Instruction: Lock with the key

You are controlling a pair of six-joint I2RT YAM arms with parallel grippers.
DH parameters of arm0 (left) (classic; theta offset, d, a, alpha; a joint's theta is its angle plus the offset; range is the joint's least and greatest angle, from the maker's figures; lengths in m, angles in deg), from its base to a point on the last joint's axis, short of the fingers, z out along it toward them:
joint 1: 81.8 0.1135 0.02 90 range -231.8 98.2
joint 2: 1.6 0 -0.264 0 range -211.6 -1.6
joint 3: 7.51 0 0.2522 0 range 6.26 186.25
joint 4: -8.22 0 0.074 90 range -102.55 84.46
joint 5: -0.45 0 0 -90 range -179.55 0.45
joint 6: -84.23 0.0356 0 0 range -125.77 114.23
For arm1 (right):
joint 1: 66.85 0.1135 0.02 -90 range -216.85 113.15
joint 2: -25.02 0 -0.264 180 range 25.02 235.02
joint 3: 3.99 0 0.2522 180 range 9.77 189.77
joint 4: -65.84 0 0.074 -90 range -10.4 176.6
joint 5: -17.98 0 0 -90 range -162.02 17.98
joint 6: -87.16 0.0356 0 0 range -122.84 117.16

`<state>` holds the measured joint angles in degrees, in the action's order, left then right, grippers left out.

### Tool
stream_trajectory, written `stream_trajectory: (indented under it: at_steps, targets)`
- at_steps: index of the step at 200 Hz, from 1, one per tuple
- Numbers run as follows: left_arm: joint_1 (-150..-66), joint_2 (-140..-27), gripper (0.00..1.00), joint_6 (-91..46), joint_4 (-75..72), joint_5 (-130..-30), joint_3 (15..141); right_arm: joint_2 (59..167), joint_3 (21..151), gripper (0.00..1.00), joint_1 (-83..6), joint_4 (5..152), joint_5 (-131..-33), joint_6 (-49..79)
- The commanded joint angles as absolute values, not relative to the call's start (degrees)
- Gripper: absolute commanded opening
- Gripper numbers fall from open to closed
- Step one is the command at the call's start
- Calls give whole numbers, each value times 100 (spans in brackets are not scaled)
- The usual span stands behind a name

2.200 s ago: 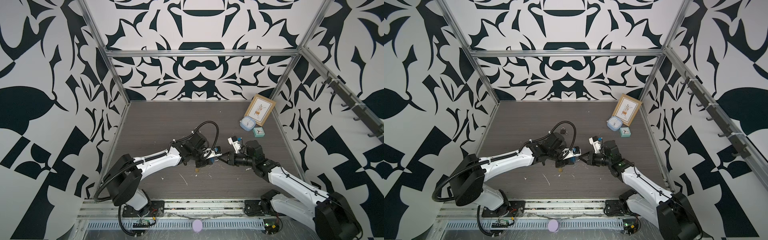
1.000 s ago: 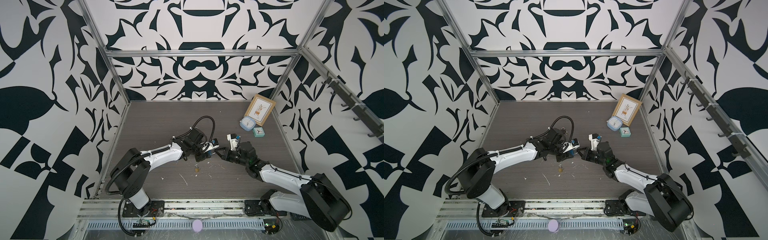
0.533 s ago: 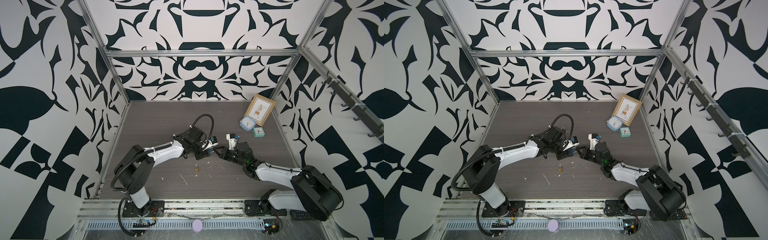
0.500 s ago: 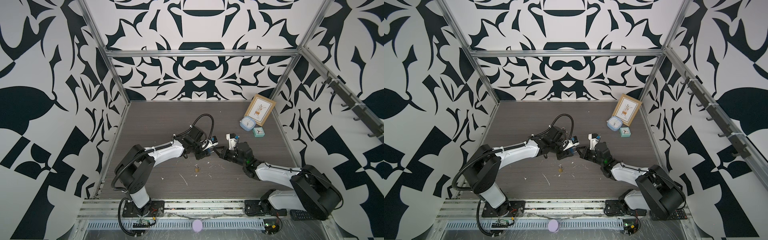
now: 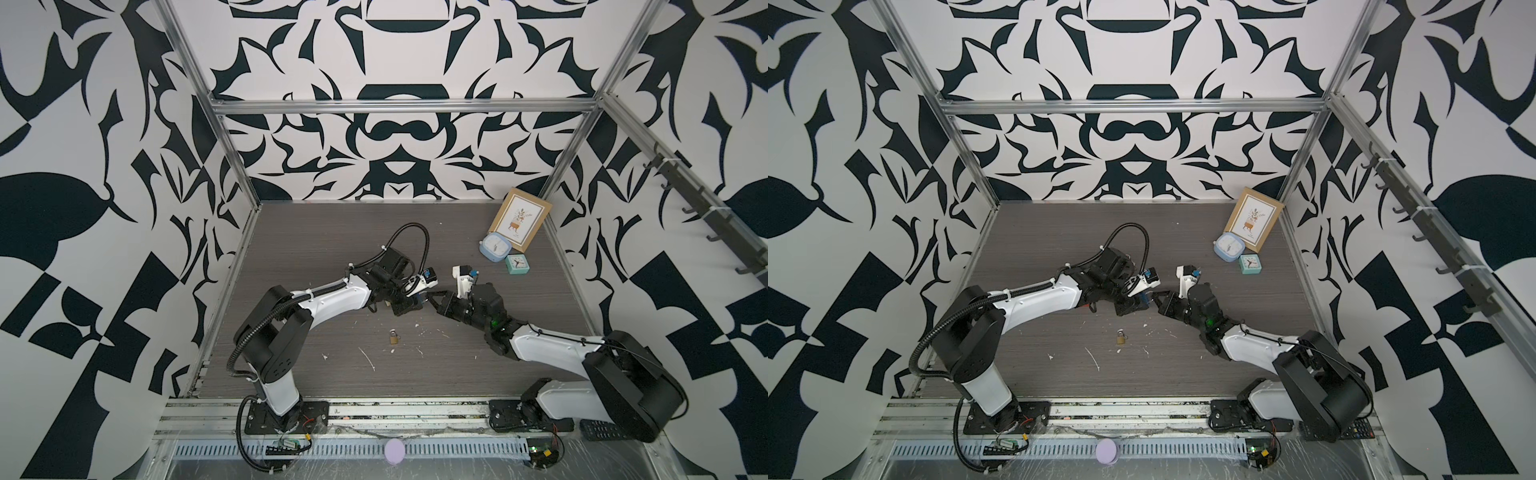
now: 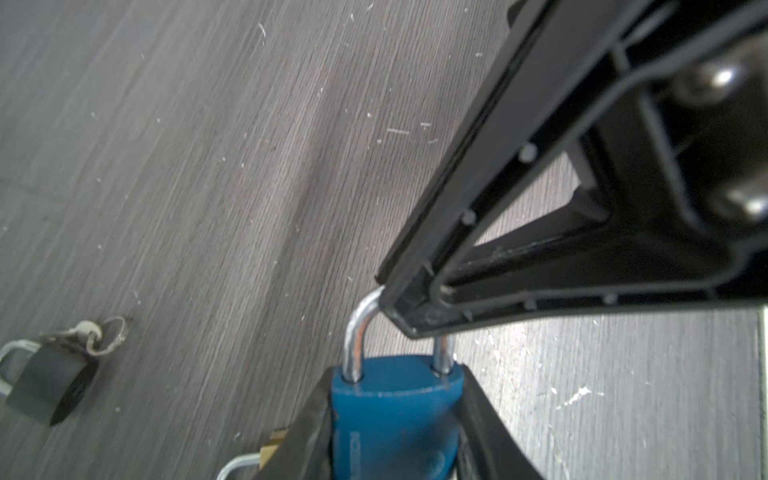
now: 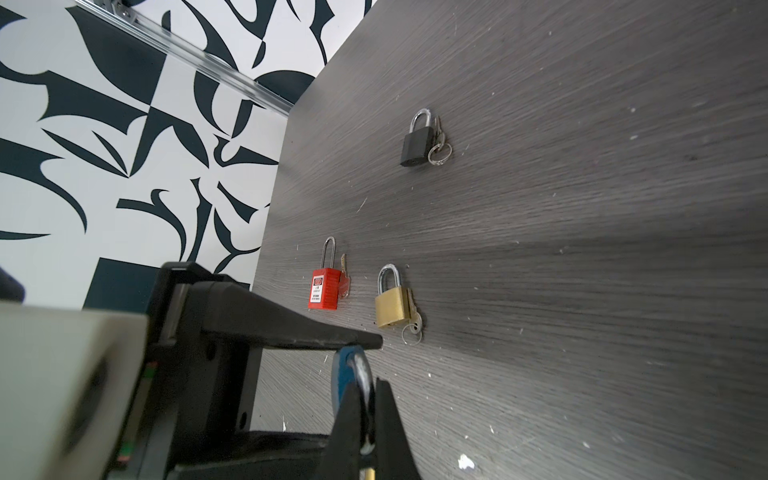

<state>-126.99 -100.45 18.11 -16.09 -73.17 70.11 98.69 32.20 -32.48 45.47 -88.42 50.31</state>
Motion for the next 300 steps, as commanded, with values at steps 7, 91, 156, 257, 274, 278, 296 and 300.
stream_trajectory:
  at_steps: [7, 91, 156, 257, 274, 278, 296, 300]
  targets:
    - [-12760, -9608, 0, 1407, 2580, -7637, 7097, 9224, 3672, 0, -2689, 7132, -11130, 4183]
    - [-12829, -9085, 0, -90, 2134, -8587, 5645, 7823, 5068, 48, -4003, 9191, -10539, 3121]
    - [-12825, -8917, 0, -2384, 1247, -9266, 6080, 6761, 4423, 62, -4022, 8751, -9782, 2654]
    - [-12733, -9225, 0, -8151, -217, -9242, 6444, 7369, 3411, 54, -3749, 6010, -8977, 2995]
    - [-12703, -9330, 0, -8476, -90, -8993, 6448, 7855, 3486, 53, -3646, 5708, -9012, 3117]
    - [-12694, -9361, 0, -8522, -52, -8942, 6444, 7959, 3514, 53, -3630, 5644, -9020, 3146]
    - [-12672, -9438, 0, -8600, -1, -8774, 6492, 8368, 3684, 52, -3498, 5479, -9078, 3206]
    - [-12671, -9454, 0, -8601, -1, -8756, 6505, 8460, 3724, 52, -3479, 5466, -9092, 3218]
